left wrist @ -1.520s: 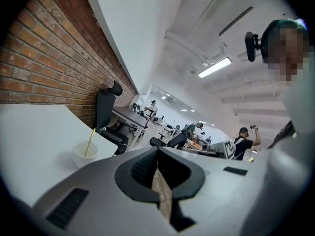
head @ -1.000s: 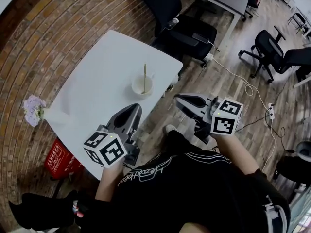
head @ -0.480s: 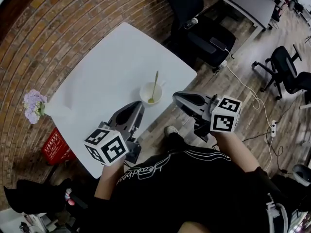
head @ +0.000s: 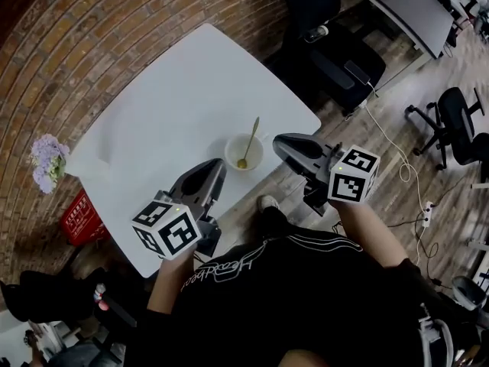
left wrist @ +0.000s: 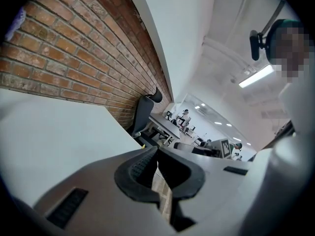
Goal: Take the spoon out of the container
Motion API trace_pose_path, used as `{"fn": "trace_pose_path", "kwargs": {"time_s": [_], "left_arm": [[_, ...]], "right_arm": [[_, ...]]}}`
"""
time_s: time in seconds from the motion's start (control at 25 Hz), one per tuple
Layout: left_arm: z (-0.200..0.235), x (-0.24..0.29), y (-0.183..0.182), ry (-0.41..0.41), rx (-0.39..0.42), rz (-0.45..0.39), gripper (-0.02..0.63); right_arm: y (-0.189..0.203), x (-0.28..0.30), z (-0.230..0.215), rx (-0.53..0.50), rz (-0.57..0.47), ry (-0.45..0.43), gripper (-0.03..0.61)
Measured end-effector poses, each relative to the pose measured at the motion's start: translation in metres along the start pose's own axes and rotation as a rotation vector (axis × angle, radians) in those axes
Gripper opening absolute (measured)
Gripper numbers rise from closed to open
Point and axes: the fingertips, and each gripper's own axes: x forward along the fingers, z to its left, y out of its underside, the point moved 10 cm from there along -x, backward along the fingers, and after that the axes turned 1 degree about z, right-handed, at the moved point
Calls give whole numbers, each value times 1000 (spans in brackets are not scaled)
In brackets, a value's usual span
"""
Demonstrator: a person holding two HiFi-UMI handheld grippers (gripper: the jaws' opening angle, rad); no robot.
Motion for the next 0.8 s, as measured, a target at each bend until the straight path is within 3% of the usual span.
{"fn": "trace_pose_path", "kwargs": {"time_s": [0.12,0.24,0.4,0.64,0.8], "left_arm": [[10,4,0,-17,-12,3,5],[18,6,1,-35,-25,2,5],[30,7,3,-67,-41,6,5],[45,3,6,-94,-67,3,5],[56,4,6,-104,-83,3,5]], "right_arm": [[-1,10,-13,-7,12,5,2],[0,20,-26,-6,17,16,70],[3,33,-42,13,-1,27,99],[14,50,-59,-52,78,71,117],[21,61,-73,-42,110,87,118]]}}
